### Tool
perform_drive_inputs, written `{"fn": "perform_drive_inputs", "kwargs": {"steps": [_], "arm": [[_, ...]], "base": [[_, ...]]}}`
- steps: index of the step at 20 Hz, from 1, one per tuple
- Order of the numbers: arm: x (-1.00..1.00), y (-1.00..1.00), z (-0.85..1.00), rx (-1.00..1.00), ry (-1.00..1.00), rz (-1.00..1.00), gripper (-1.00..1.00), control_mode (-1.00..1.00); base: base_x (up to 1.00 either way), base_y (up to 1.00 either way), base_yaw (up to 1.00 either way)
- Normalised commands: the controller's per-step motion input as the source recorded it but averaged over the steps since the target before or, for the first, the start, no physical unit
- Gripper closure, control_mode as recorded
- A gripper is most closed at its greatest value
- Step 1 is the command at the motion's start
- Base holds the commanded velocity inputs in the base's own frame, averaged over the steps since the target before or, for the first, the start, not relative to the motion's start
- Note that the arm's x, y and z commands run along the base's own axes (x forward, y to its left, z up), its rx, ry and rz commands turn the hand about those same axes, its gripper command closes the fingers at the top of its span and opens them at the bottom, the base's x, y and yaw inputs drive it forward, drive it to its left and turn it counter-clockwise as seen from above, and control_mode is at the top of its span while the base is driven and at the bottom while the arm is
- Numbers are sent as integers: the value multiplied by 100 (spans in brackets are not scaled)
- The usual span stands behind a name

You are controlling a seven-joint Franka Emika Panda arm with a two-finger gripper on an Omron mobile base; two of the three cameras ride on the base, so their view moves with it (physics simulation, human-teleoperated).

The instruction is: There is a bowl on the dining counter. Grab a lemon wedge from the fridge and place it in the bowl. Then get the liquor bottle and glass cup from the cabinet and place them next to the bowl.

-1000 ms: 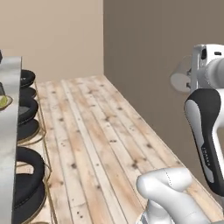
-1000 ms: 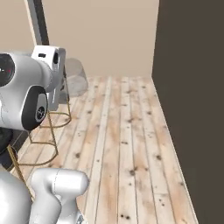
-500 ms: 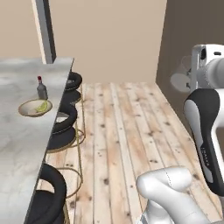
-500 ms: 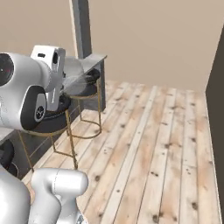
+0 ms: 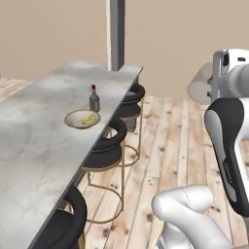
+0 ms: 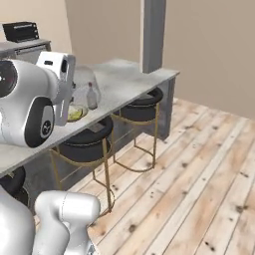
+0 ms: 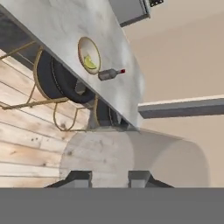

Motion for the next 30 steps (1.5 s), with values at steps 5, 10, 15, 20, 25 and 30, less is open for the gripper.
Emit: {"fn": "perform_drive_inputs", "kwargs": {"steps": [5, 10, 15, 20, 25, 30], "arm": [[0, 0, 0, 0, 0, 0, 100, 100], [0, 0, 0, 0, 0, 0, 100, 100], [0, 0, 0, 0, 0, 0, 100, 100], [0, 0, 0, 0, 0, 0, 100, 100], [0, 0, 0, 0, 0, 0, 100, 100], [34, -31, -6, 0, 32, 10, 100, -100]], "base": [[18, -7, 67], [15, -6, 68], [25, -5, 65], [56, -16, 54], [71, -41, 37], [25, -22, 10]]}}
